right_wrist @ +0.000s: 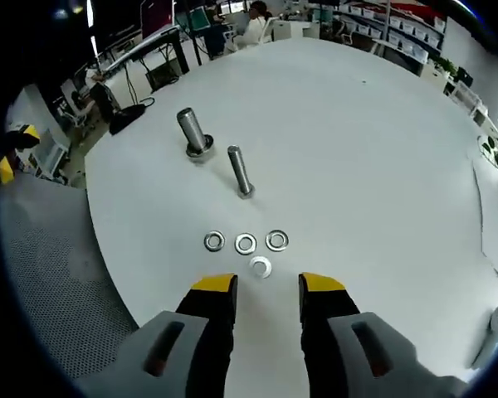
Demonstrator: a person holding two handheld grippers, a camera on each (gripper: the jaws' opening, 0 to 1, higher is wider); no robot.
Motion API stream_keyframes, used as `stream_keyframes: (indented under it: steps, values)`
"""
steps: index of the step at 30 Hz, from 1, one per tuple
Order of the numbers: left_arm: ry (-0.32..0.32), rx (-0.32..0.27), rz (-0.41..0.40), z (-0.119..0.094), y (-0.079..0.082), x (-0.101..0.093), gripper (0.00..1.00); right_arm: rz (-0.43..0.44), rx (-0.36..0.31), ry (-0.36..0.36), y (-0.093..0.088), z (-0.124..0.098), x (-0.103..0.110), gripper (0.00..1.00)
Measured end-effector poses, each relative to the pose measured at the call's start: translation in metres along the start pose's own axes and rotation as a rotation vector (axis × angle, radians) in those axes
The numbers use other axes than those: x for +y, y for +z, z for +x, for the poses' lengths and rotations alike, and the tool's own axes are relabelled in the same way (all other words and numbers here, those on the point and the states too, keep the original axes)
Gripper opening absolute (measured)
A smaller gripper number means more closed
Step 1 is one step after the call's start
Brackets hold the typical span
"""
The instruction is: Place the washer onto the threaded stud by aligning its center hole with the stud, sliding it down to the base, and recovering from edge contact or off-axis alignment until the washer reaches the visible bottom stop.
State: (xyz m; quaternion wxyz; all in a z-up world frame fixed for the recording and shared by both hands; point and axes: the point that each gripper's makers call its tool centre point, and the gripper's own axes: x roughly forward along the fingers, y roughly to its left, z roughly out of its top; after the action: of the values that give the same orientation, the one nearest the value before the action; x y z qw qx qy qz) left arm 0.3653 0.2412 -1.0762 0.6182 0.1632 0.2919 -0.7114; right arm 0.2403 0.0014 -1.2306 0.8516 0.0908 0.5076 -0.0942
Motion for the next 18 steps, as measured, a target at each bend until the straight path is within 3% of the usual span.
stream_keyframes:
  steps: [7, 18]
  values:
    - [-0.005, -0.005, -0.003, 0.0, 0.001, 0.0, 0.35, -0.127, 0.06, 0.015, 0.001, 0.005, 0.005, 0.25]
    - [-0.018, -0.002, -0.001, 0.001, 0.001, -0.003, 0.35, -0.28, 0.101, 0.044, 0.003, 0.011, 0.015, 0.19]
